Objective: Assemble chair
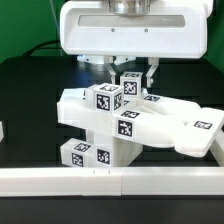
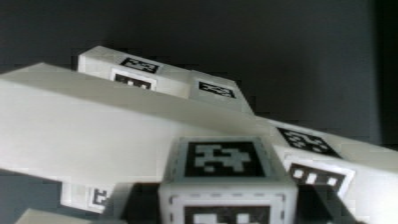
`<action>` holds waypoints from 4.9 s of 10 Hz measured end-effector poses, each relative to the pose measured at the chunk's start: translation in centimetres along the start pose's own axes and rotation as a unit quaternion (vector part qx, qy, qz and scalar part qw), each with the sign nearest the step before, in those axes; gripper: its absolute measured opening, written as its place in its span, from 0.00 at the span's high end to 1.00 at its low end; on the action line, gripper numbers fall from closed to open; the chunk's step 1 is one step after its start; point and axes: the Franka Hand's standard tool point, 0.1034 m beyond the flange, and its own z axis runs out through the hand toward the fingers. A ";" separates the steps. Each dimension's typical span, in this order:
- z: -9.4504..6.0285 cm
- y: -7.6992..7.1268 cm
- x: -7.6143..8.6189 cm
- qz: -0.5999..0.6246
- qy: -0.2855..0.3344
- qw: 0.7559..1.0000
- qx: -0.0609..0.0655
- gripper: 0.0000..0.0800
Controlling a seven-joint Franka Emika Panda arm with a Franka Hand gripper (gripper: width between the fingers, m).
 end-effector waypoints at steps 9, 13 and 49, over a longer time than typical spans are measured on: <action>0.0 -0.2 0.0 0.316 -0.002 0.949 0.003 0.64; 0.0 -0.4 -0.1 0.434 -0.004 0.901 0.007 0.64; 0.1 -0.9 0.0 -0.081 -0.012 0.997 -0.006 0.22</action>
Offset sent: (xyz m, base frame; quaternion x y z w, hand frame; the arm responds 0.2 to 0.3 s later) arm 0.0000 0.0000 0.0000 0.0000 0.0000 0.1296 0.9916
